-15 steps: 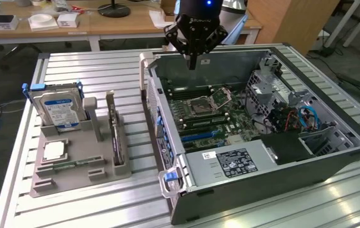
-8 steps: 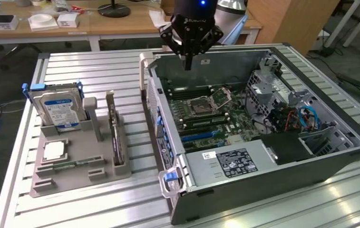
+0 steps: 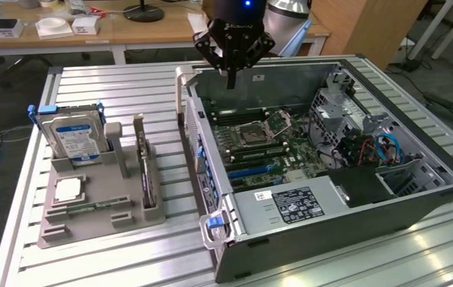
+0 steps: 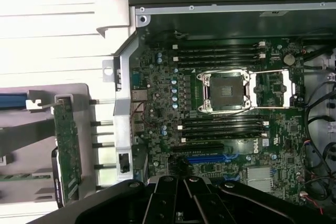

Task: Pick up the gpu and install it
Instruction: 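Reach for the gpu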

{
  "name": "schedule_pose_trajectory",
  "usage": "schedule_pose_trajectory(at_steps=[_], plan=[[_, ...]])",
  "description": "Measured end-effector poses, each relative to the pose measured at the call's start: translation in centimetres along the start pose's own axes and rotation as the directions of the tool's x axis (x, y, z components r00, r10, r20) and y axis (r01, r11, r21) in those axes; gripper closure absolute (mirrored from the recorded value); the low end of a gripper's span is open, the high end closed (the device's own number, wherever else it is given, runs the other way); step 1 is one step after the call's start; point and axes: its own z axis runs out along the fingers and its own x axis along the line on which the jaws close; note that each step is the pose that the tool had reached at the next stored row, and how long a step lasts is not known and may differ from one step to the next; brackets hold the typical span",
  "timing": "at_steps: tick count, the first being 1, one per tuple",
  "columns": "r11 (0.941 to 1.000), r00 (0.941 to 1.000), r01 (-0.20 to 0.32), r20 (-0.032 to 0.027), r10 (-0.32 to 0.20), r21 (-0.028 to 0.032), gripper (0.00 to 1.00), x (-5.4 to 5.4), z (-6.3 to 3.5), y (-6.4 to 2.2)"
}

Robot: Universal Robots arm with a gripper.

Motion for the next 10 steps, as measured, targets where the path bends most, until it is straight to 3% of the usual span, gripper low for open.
schedule_pose_trajectory(at_steps=[10], plan=[[1.0,1.0,0.0,0.0,0.0,0.0,0.9,1.3,0.0,-0.11]])
